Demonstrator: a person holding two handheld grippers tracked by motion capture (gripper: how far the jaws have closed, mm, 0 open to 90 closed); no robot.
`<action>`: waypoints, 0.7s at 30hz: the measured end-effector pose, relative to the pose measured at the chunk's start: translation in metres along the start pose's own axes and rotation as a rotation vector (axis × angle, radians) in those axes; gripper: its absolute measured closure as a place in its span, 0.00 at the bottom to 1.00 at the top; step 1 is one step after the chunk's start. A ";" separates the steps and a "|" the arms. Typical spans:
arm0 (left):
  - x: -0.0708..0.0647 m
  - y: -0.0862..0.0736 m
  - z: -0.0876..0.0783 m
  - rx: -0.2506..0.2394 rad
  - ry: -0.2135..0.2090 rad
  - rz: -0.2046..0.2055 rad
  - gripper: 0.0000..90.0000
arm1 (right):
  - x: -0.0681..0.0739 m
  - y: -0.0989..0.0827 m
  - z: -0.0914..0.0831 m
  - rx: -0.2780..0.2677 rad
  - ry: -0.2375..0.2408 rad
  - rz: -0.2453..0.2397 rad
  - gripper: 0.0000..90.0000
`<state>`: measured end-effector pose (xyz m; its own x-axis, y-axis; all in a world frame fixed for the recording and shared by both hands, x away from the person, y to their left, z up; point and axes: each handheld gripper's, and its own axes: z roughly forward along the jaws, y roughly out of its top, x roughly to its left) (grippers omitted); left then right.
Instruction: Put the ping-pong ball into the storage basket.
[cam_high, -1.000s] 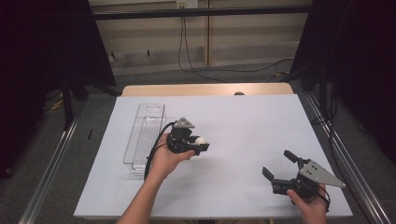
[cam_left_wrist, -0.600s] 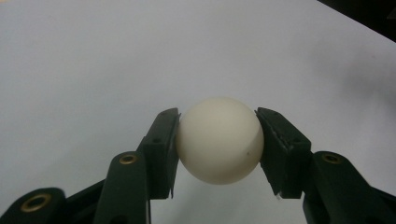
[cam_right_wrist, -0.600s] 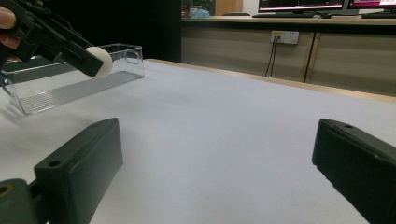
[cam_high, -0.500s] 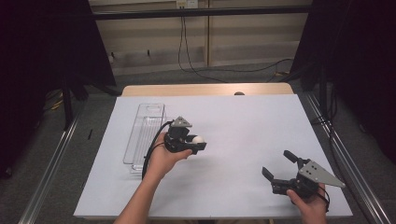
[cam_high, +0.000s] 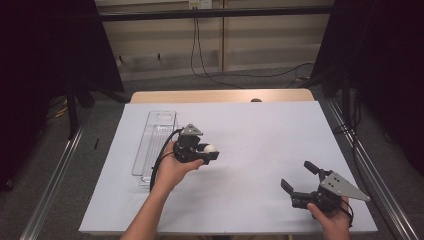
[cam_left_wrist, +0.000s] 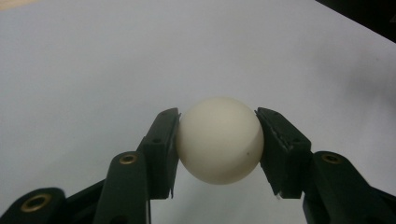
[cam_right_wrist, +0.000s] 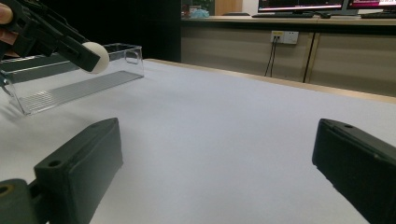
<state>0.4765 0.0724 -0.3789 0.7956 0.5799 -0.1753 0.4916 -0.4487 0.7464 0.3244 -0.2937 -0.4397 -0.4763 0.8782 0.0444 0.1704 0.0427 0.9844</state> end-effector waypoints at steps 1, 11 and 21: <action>0.000 0.000 0.000 -0.005 -0.002 -0.004 0.57 | 0.000 0.000 0.000 0.001 0.004 0.000 0.02; 0.002 -0.002 -0.003 -0.025 0.006 -0.018 0.57 | 0.000 0.000 0.000 0.002 0.002 -0.002 0.01; 0.004 -0.002 -0.008 -0.030 0.010 -0.021 0.57 | 0.000 0.000 0.000 0.001 0.003 0.000 0.02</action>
<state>0.4757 0.0807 -0.3758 0.7816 0.5958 -0.1846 0.4968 -0.4157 0.7618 0.3244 -0.2937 -0.4396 -0.4788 0.8768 0.0448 0.1710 0.0431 0.9843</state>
